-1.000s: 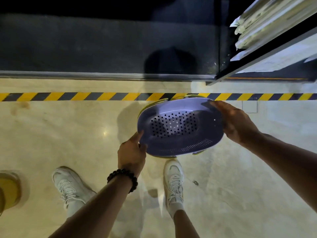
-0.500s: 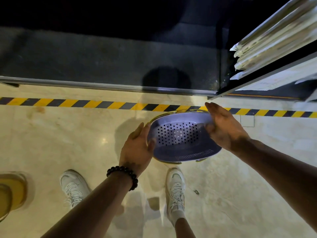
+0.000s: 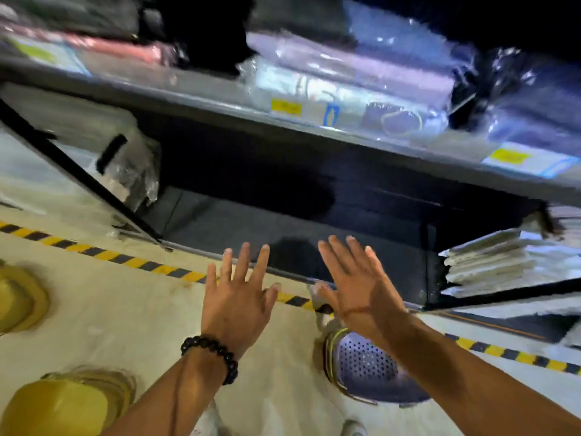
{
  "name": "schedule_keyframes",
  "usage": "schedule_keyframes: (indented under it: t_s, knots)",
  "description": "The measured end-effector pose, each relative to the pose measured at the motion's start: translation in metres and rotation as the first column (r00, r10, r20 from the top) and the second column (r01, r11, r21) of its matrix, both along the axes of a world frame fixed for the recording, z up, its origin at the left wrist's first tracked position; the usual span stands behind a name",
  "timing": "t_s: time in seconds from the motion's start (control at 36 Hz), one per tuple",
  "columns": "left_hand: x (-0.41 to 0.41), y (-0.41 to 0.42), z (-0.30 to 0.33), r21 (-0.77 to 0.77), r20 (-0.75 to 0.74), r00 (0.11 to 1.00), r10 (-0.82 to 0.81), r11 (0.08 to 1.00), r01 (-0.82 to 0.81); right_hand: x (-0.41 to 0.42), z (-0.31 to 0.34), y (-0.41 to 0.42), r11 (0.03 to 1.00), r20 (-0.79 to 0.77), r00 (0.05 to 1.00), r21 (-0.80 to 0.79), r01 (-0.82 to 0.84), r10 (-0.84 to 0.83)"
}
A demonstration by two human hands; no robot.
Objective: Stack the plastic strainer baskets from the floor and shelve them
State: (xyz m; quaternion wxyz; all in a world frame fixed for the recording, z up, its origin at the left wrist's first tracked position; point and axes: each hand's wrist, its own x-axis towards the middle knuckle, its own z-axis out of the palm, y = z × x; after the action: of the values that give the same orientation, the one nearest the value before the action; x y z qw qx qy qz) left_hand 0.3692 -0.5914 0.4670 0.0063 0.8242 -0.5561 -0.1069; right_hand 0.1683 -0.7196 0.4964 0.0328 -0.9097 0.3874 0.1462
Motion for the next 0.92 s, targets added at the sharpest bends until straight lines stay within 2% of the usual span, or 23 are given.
schedule_keyframes:
  t_s: [0.06, 0.22, 0.5, 0.64, 0.72, 0.92]
  knots:
    - [0.038, 0.015, 0.04, -0.002, 0.003, 0.998, 0.059, 0.998, -0.059, 0.044, 0.043, 0.009, 0.999, 0.028, 0.999, -0.021, -0.024, 0.025]
    - [0.152, 0.079, 0.157, -0.058, 0.061, 0.98, 0.189, 0.981, -0.185, 0.169, 0.152, 0.039, 0.971, 0.103, 0.966, -0.056, -0.232, 0.237]
    - [0.298, 0.234, 0.273, -0.094, 0.103, 0.887, 0.45, 0.892, -0.442, 0.368, 0.266, 0.127, 0.867, 0.174, 0.85, -0.099, -0.488, 0.498]
    - [0.33, 0.317, 0.311, -0.122, 0.162, 0.792, 0.588, 0.809, -0.576, 0.438, 0.308, 0.194, 0.749, 0.232, 0.715, -0.128, -0.65, 0.66]
    - [0.335, 0.362, 0.323, -0.137, 0.138, 0.715, 0.686, 0.728, -0.672, 0.468, 0.324, 0.229, 0.68, 0.239, 0.646, -0.102, -0.726, 0.725]
    - [0.303, 0.438, 0.335, -0.1, 0.173, 0.541, 0.823, 0.561, -0.821, 0.501, 0.34, 0.284, 0.515, 0.28, 0.476, -0.081, -0.853, 0.833]
